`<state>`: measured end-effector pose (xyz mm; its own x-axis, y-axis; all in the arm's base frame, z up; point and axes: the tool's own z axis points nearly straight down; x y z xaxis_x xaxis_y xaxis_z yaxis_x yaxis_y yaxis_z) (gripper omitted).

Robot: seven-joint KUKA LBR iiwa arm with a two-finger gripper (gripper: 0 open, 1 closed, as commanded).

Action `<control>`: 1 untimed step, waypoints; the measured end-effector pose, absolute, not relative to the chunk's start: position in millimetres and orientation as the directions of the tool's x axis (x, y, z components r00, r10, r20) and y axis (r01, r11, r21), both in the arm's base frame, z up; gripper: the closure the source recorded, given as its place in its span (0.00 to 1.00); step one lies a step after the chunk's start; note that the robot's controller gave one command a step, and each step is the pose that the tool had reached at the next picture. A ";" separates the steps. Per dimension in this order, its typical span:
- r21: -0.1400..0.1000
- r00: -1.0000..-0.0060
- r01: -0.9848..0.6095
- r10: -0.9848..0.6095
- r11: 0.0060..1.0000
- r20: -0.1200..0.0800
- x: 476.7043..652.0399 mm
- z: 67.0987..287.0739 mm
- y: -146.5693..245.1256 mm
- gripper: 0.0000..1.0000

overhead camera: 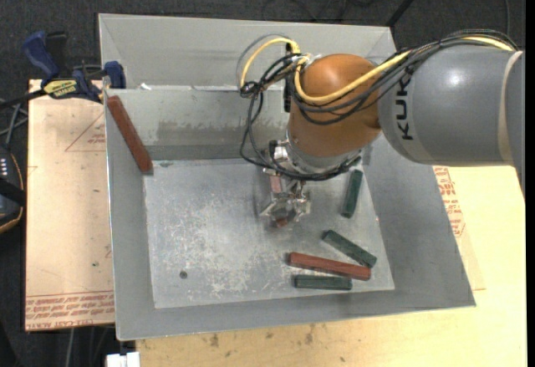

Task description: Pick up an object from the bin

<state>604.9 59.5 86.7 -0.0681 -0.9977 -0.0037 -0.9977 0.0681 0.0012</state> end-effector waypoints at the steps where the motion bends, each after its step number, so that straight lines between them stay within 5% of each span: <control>1: 0.001 -0.068 -0.998 -0.998 0.068 -0.004 604.9 86.6 59.5 1.00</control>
Offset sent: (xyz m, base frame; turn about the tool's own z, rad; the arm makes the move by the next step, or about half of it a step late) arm 0.0062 -0.0010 0.1632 -0.0446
